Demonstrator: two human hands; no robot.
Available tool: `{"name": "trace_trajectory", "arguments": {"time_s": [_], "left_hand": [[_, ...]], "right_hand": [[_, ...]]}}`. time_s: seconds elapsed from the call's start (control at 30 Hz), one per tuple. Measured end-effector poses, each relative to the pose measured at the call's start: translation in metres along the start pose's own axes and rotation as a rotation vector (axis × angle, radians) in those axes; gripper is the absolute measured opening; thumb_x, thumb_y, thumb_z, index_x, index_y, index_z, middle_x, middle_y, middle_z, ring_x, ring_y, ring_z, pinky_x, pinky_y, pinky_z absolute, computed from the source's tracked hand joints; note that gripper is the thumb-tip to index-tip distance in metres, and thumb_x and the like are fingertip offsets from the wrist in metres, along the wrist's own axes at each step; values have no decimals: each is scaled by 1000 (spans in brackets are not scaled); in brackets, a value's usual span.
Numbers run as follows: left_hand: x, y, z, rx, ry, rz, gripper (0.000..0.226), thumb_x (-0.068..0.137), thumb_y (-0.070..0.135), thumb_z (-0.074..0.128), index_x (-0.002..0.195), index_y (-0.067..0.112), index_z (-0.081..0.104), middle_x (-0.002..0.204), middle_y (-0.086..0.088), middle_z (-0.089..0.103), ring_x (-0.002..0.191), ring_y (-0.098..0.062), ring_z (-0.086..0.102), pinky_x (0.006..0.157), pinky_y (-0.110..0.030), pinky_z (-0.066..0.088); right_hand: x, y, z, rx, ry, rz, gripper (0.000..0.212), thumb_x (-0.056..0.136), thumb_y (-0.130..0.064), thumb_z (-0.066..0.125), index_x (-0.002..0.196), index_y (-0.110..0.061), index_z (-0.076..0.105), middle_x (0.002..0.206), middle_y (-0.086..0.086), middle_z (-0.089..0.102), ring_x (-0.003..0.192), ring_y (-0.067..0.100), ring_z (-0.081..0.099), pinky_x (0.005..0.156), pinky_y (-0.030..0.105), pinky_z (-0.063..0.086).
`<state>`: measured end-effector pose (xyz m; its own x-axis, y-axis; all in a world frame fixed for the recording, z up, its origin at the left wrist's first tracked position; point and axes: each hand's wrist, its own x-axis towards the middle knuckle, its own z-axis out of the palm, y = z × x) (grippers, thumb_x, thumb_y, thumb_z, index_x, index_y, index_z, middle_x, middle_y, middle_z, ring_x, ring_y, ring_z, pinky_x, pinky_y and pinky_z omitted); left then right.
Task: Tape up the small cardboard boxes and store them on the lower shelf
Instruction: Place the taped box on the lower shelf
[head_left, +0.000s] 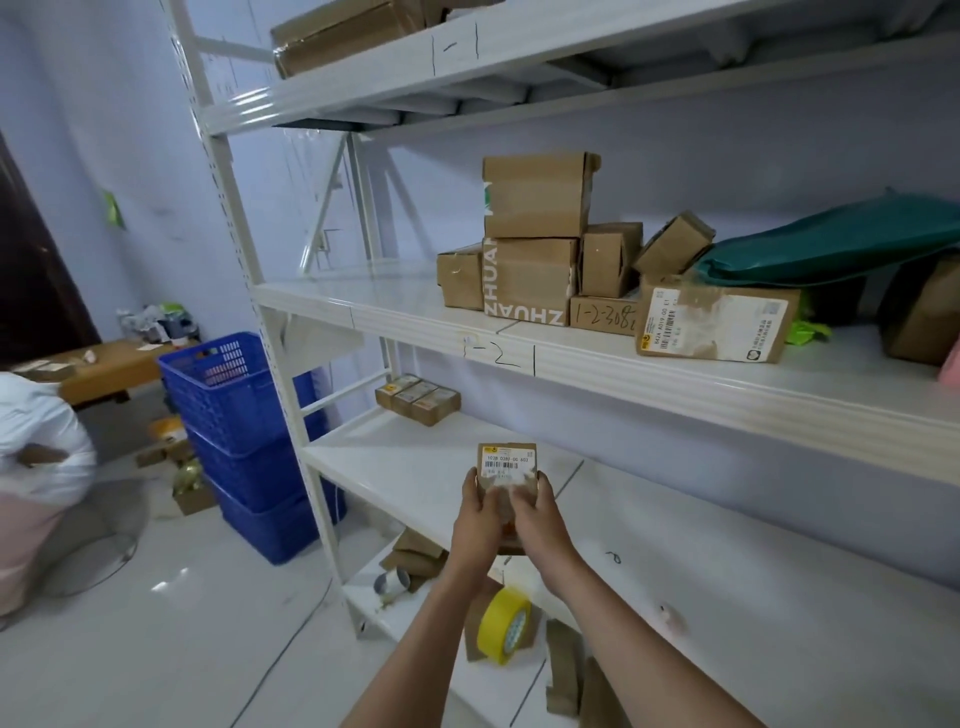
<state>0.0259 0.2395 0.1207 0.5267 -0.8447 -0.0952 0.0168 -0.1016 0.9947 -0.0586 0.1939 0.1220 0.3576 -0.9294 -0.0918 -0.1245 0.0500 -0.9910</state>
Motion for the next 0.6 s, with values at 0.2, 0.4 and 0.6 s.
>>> {"name": "trace_trajectory", "arguments": {"time_s": [0.2,0.4,0.6], "left_hand": [[14,0,-25,-9,27,-11,44,107,37,34,150,36,28,134,-8,62,109,-30,68,92,-55,56],[30,-2,-47,-9,22,-7,46,108,40,33,153,34,27,137,-9,60,116,-31,64,96,-55,54],[47,-9,-65,-8,8,-6,48,108,42,31,155,34,26,140,-8,59,119,-27,63,99,-51,53]], "right_hand": [[4,-3,25,-29,-3,-11,57,105,-35,48,157,-28,25,148,4,50,124,25,59,102,46,53],[9,-10,49,-42,1,-24,55,104,-36,49,155,-29,29,147,-1,51,119,19,60,100,40,54],[18,-6,70,-37,13,-26,56,104,-36,51,155,-28,29,146,0,53,125,22,59,104,46,51]]}}
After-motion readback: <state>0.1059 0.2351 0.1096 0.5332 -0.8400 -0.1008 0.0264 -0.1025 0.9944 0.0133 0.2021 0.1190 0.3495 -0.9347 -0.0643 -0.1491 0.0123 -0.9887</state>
